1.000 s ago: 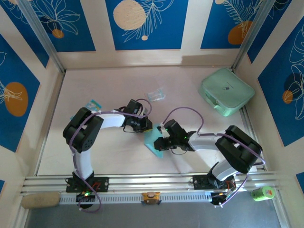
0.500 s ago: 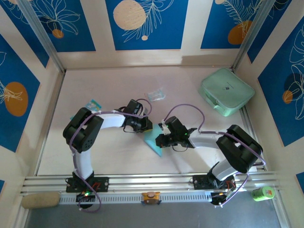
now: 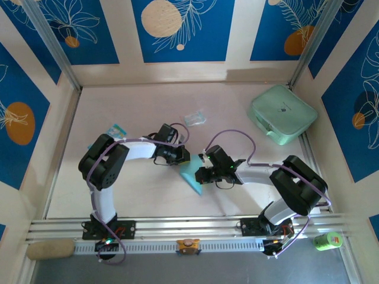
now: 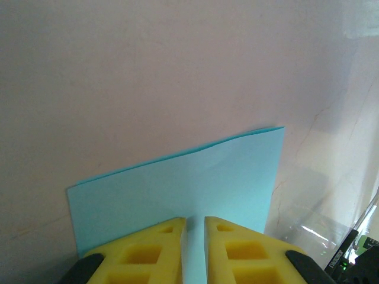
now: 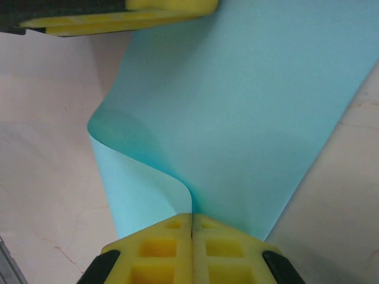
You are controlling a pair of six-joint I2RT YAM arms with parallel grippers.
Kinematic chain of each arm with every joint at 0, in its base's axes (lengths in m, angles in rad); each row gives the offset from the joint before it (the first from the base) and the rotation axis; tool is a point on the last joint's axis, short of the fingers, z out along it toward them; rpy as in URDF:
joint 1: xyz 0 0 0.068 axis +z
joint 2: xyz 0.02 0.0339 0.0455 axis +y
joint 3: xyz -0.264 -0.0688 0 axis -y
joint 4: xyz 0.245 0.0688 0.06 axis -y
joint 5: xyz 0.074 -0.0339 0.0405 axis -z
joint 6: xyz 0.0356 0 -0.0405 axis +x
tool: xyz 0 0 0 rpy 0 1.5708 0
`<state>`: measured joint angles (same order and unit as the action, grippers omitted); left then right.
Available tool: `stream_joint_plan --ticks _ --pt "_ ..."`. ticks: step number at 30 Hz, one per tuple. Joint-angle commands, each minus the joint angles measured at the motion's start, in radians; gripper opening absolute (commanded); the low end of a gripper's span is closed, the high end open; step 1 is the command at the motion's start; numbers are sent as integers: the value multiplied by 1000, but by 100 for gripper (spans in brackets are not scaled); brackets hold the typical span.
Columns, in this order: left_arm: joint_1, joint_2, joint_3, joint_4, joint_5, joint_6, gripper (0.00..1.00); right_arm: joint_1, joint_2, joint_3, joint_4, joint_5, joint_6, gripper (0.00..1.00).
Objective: Fold a paper plane with a square sheet of paper (pick it up from the middle)
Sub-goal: Third fold the triangle at the center of the table.
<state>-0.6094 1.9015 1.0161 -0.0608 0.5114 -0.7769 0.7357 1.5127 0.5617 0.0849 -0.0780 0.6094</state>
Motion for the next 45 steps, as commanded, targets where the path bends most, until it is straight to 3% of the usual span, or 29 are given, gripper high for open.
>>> stream_joint_plan --ticks 1,45 --pt "-10 9 -17 -17 -31 -1 16 -6 -31 13 -33 7 -11 4" --pt "-12 7 -28 9 -21 -14 15 -8 -12 65 -108 50 -45 4"
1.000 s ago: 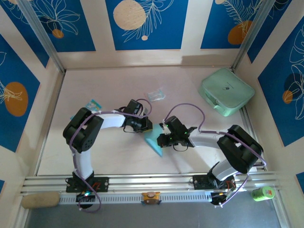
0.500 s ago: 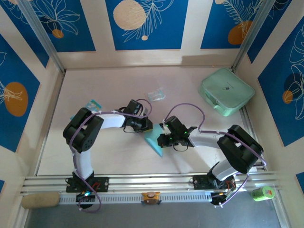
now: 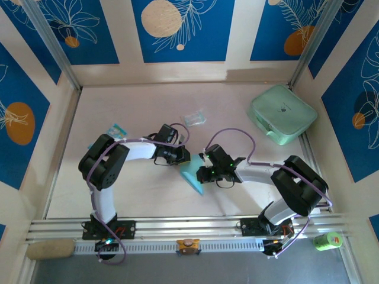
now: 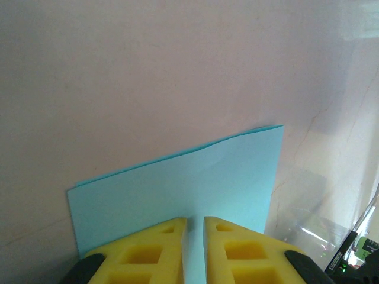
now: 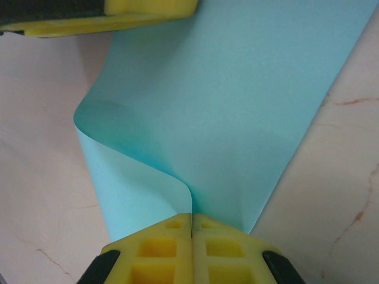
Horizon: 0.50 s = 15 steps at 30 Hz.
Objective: Fold a paper plane with a square sheet of paper (pick it up from the middle)
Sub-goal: Third fold the triangle at the center of the table.
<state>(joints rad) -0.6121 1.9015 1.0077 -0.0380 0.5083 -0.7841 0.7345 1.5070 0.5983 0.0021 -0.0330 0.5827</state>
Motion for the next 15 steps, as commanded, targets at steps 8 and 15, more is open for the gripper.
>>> stream_joint_plan --ticks 8,15 --pt "-9 6 -18 -15 -16 -5 15 -9 -16 20 -31 1 -17 4" --pt "-8 8 -18 -16 -14 -6 15 -6 -50 -1 -41 -9 -6 4"
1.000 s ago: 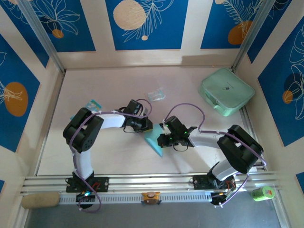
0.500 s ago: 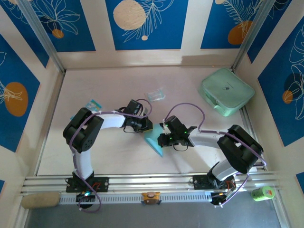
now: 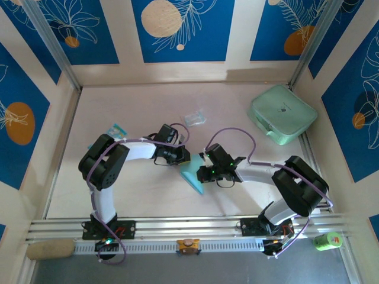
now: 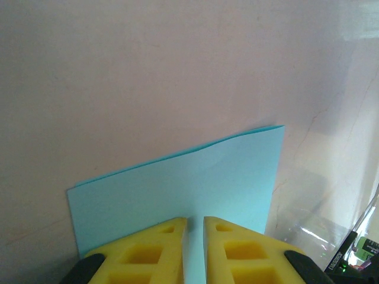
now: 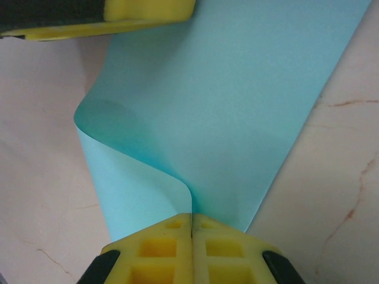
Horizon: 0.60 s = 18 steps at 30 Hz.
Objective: Fold a paper plane with a square sheet of paper (pick it up from the middle)
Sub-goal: Third fold the triangle at the center of the table.
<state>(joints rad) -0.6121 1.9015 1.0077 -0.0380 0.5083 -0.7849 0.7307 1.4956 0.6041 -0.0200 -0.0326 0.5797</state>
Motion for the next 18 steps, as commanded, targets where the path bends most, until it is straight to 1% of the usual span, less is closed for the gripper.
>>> stream_joint_plan --ticks 1,18 --pt "-9 7 -18 -14 -15 -5 15 -3 -41 -11 -18 -7 -1 4" --pt "-9 13 -21 -3 -12 -10 15 -3 4 -14 5 -27 9 4"
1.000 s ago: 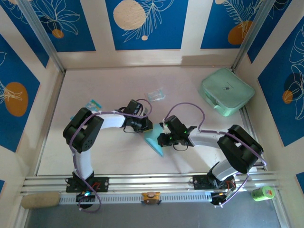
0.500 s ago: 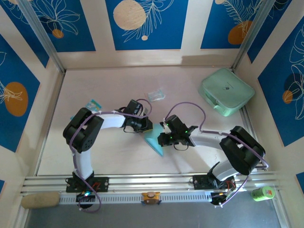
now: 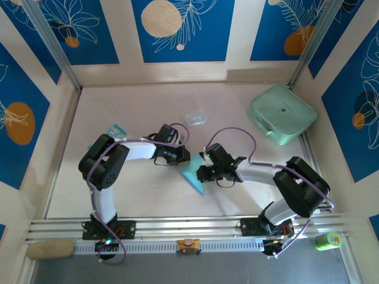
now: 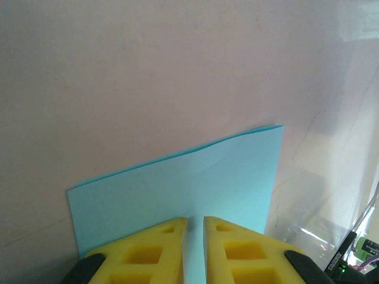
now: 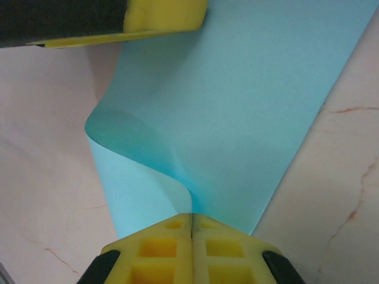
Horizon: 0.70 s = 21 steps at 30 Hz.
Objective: Fold a paper plane with a square sheet of paper (pick it up from the middle)
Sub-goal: Third fold the triangle at the center of the table.
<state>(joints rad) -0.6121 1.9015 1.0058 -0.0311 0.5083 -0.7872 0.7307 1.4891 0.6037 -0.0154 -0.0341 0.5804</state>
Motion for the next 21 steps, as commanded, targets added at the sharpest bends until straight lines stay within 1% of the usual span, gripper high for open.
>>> stream_joint_plan --ticks 1,21 --pt "-9 13 -19 -10 -11 -7 15 -2 12 -13 0 -29 9 4" --pt "-9 14 -23 -5 -11 -12 15 10 24 -28 4 -13 33 4"
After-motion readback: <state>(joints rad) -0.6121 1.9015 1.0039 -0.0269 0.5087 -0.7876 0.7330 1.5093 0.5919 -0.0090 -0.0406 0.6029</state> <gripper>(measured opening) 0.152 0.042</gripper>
